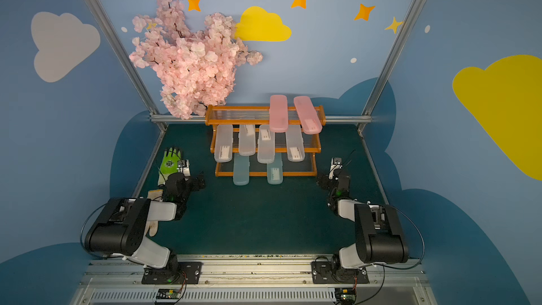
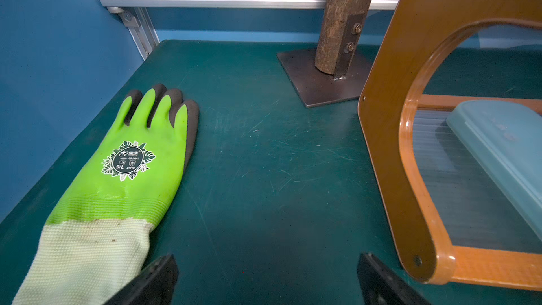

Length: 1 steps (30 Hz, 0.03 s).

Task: Place the pencil cases on the shelf according to color
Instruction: Reset both arms

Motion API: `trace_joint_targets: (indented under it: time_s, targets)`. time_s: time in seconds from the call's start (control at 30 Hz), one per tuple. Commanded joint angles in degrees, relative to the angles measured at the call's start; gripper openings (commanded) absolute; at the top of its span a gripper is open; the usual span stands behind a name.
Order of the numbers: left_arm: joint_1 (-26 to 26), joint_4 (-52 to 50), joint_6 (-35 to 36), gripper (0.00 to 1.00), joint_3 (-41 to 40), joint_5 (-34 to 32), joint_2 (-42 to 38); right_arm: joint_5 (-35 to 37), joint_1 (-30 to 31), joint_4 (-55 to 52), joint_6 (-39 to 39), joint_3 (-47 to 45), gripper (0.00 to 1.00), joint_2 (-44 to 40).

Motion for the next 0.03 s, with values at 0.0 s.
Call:
trace_joint_targets:
  time_s: [0.0]
  targets:
    - [0.27,1.16,0.81,1.0,0.55,0.49,-0.63,-0.35,0.36,-0.4,-0.68,0.78,0.99,-0.63]
